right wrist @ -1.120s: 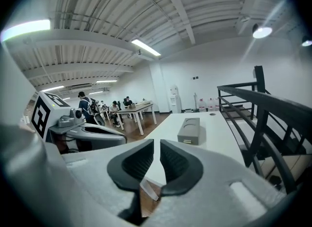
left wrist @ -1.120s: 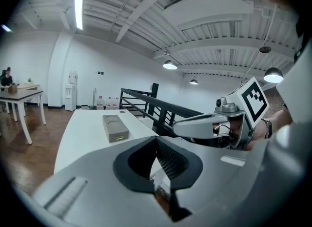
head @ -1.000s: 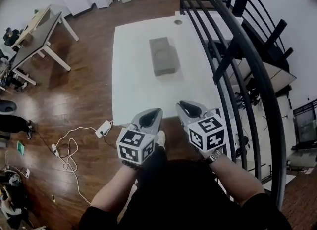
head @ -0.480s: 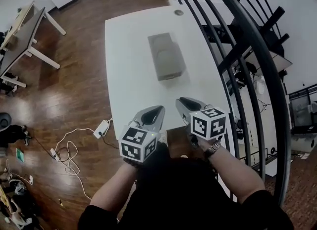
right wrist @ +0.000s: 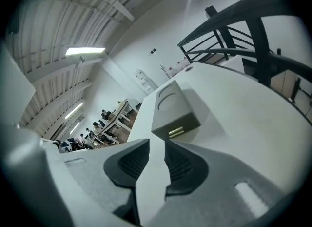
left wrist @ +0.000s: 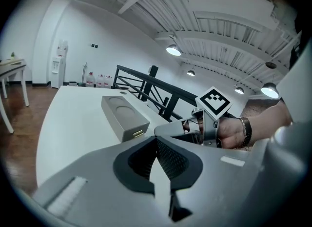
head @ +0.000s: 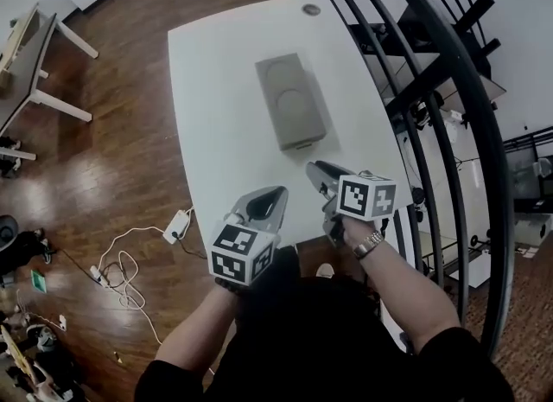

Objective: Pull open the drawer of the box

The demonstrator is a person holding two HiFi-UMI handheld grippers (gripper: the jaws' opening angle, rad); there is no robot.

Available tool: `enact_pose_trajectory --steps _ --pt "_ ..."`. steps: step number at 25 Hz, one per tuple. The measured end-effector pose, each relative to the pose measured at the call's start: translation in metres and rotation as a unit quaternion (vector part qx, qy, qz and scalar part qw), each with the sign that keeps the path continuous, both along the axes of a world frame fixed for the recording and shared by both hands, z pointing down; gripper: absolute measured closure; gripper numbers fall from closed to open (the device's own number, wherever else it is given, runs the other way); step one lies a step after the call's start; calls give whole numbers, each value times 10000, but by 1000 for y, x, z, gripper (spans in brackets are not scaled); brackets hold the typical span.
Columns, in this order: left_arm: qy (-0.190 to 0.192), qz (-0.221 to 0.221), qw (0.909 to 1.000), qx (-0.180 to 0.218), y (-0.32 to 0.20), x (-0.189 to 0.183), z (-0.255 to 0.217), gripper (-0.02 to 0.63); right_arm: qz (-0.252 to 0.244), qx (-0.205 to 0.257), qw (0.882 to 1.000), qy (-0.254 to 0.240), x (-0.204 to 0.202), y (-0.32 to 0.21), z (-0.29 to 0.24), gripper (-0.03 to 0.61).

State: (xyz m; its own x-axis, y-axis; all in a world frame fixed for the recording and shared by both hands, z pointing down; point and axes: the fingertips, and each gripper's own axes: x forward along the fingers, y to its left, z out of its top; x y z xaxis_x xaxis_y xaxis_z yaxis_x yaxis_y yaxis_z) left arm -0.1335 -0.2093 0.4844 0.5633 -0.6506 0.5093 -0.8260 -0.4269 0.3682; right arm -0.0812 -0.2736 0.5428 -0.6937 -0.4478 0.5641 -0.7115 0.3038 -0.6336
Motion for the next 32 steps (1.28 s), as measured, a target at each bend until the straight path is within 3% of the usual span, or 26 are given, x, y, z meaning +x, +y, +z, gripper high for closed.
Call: enact_pose_trajectory --steps 15,26,32 --pt "16 128 9994 -332 -17 -17 27 598 631 -924 9919 -599 -12 -31 55 485" --pt "-11 177 9988 -462 -20 -27 40 597 875 -1120 9842 -1052 -19 -41 72 486" --pt "-56 218 9990 -397 6 -20 45 598 1107 -1176 9723 -1692 -11 -17 74 518"
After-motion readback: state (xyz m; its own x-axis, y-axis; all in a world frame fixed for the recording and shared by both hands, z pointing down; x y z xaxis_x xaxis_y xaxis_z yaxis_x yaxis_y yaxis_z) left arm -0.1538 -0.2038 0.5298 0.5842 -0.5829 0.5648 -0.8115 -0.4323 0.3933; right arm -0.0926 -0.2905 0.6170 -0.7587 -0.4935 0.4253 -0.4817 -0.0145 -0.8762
